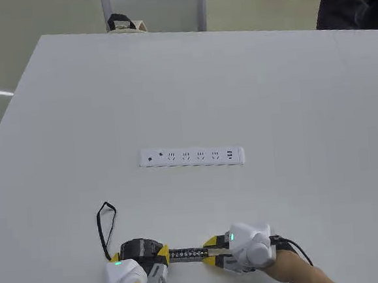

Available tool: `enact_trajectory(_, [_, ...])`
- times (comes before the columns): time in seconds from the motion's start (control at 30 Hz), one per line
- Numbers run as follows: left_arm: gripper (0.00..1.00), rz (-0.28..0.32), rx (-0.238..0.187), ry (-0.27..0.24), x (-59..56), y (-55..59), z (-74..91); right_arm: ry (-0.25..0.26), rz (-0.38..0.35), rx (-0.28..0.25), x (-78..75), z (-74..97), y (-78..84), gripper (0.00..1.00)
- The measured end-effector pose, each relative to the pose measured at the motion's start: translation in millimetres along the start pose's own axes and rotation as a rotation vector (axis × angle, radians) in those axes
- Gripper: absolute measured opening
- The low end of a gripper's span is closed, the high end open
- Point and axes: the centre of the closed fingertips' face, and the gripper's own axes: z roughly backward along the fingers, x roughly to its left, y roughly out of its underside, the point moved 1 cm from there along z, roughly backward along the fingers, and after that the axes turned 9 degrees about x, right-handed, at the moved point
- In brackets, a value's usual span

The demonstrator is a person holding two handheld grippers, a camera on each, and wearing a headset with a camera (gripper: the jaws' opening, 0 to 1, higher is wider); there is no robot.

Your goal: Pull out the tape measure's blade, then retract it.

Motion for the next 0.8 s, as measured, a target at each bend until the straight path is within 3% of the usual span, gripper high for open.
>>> enact_trajectory(0.43, [0.63, 0.017, 0.005, 0.021, 3.8, 4.6, -3.9, -0.014, 0.013, -0.014, 2.4, -14.8, -17.5, 0.13])
enact_trajectory(0.8, [0.62, 0.027, 0.009, 0.038, 0.5, 2.3, -0.3, -0.018, 0.025, -0.022, 3.2, -27.7, -31.4, 0.13])
